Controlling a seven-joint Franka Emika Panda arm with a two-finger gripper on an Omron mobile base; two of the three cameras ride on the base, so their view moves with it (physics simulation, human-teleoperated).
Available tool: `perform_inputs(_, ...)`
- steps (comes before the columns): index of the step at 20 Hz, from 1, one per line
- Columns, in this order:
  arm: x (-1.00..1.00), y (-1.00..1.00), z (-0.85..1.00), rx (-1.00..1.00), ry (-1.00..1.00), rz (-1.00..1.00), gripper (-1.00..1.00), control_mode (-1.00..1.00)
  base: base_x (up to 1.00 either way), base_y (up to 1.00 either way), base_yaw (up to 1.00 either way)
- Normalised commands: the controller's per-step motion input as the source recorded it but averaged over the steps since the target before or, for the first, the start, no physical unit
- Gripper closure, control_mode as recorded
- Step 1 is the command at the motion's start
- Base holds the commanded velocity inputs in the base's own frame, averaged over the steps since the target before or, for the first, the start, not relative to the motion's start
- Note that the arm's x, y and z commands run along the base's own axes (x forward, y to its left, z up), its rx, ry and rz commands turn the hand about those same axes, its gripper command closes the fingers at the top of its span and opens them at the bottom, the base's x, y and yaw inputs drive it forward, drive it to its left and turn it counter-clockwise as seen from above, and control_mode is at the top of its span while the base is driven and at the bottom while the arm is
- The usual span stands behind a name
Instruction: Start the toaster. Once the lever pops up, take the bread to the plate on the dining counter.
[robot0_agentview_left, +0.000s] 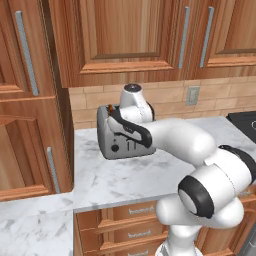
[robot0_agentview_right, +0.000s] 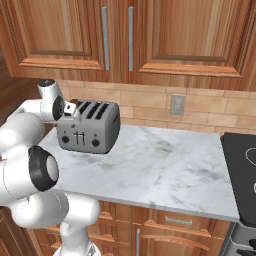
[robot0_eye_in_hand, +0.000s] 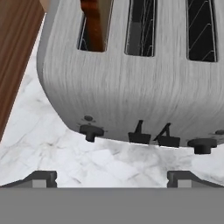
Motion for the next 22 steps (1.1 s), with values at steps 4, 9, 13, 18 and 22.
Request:
perform_inputs(4, 0.08, 0.0, -0.29, 0.0, -0.02, 0.0, -1.0, -1.0, 0.0, 0.0, 0.0)
perform_inputs(9, 0.09, 0.0, -0.31, 0.0, -0.02, 0.01, -1.0, -1.0, 0.0, 0.0, 0.0)
perform_inputs(13, 0.15, 0.0, -0.24, 0.0, 0.0, 0.01, -1.0, -1.0, 0.0, 0.0, 0.0)
perform_inputs(18, 0.12, 0.0, -0.22, 0.0, 0.0, 0.01, -1.0, -1.0, 0.0, 0.0, 0.0)
perform_inputs(22, 0.06, 0.01, -0.13, 0.0, 0.0, 0.0, -1.0, -1.0, 0.0, 0.0, 0.0)
